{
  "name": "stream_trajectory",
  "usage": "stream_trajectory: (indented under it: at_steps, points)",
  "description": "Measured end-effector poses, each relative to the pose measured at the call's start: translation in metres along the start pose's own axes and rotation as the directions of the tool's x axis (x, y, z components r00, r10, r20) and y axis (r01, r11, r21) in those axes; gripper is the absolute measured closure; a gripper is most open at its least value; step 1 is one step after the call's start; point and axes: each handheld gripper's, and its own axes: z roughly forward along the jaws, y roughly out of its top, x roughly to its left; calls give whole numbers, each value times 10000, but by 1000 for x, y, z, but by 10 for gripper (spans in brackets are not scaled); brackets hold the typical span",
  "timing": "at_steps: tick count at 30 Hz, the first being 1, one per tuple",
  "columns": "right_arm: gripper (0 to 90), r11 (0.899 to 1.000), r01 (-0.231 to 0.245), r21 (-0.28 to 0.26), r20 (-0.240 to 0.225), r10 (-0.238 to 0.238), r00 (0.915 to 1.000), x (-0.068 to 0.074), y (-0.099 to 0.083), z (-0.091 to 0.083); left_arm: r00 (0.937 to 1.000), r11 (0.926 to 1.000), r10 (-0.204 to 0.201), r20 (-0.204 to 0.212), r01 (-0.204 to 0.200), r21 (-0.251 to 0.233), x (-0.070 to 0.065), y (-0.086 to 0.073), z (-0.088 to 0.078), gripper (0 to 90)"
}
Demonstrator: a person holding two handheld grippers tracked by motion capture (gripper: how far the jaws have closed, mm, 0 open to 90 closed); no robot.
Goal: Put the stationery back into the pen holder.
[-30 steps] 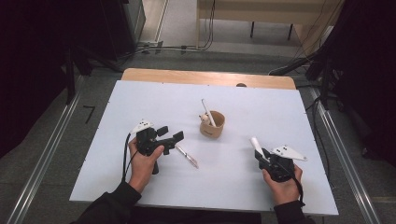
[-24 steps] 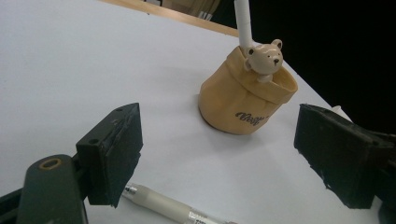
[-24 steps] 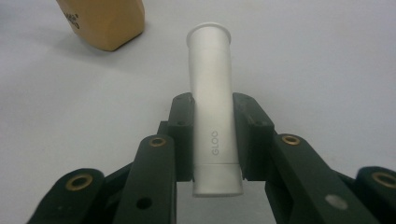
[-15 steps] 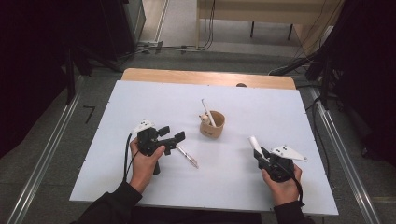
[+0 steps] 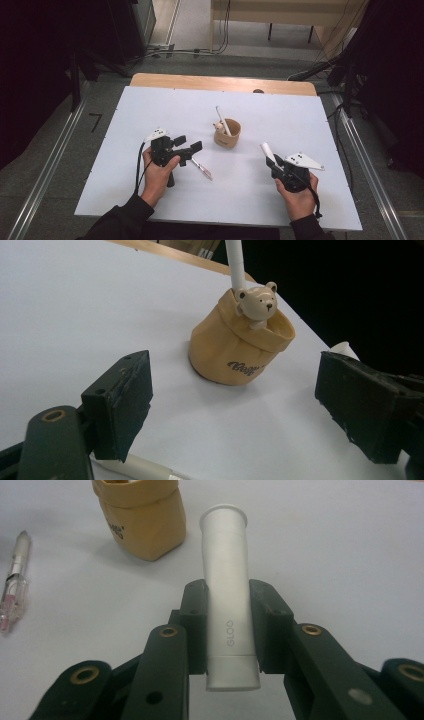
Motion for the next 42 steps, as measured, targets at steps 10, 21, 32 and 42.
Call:
stream_trajectory:
  at_steps: [10,21,32,42]
  points:
    - [687,9997,164,-157,-319,-169,9993,7,5,1,9994,9997,-77,337,70,220,-8,-1,9,163]
    - [687,9986,370,-372,-704,-395,9967,19,12,5,9973,9986,-294,669,264,449,-16,2,21,164]
    - [687,9969,569,-534,-1015,-621,9929,30,18,10,9963,9972,-366,779,313,679,-22,4,33,164]
    - [687,9953,778,-578,-1401,-852,9865,42,23,18,9929,9956,-438,1106,341,876,-31,4,42,170]
